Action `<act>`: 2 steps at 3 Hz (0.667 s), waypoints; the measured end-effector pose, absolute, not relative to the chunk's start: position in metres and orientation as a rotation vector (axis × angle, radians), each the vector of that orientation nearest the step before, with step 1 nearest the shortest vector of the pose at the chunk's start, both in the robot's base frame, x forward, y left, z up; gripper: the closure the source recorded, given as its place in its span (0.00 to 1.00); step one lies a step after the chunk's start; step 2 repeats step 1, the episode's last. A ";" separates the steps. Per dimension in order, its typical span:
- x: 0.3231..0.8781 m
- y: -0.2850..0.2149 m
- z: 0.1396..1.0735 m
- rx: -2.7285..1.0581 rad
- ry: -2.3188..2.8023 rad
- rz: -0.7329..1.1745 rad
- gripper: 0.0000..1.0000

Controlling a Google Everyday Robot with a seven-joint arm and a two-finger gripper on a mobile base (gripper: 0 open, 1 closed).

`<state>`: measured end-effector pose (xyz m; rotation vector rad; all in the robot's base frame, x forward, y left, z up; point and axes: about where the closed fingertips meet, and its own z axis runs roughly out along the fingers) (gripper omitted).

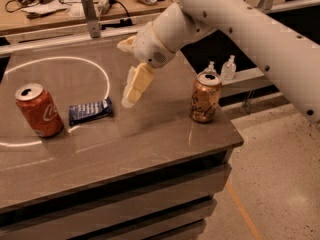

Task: Move rxbar blueberry near coke can

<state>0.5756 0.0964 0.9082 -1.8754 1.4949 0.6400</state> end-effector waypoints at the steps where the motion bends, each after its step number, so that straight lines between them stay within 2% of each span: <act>1: 0.586 0.086 0.912 -1.819 1.510 0.611 0.00; 2: 0.586 0.086 0.912 -1.819 1.510 0.611 0.00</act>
Offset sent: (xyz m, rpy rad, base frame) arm 0.0000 0.0000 0.0000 0.0000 0.0000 0.0000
